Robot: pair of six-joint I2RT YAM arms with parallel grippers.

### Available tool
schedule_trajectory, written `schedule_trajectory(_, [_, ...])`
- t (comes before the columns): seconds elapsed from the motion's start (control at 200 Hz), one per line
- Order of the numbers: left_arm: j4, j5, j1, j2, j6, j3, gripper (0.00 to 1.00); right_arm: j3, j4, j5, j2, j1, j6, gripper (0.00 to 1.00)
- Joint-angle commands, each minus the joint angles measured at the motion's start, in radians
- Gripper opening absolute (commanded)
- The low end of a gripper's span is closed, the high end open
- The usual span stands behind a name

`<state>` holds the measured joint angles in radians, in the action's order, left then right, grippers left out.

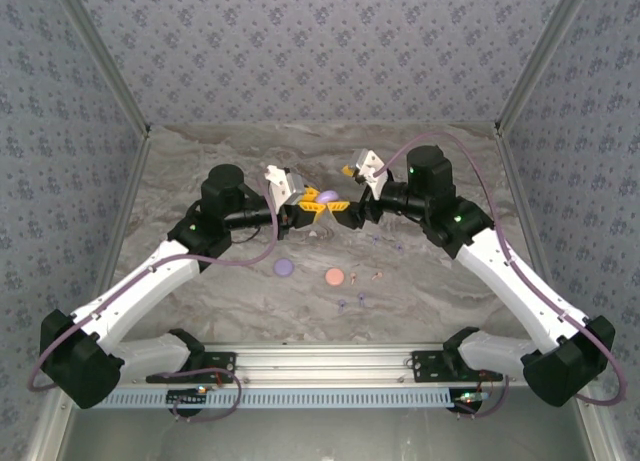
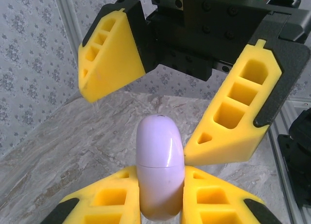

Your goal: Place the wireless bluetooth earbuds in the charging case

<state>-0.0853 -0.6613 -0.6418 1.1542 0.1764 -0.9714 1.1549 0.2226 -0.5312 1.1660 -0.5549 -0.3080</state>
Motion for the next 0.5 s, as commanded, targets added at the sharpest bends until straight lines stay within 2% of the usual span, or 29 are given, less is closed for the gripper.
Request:
schedule_trajectory(0.0, [-0.001, -0.030, -0.007, 0.001, 0.030, -0.042, 0.00, 0.069, 0.010, 0.039, -0.003, 0.013, -0.006, 0.82])
schedule_trajectory(0.495, [0.004, -0.023, -0.009, -0.001, 0.028, -0.029, 0.00, 0.092, 0.045, 0.031, -0.009, 0.036, -0.008, 0.81])
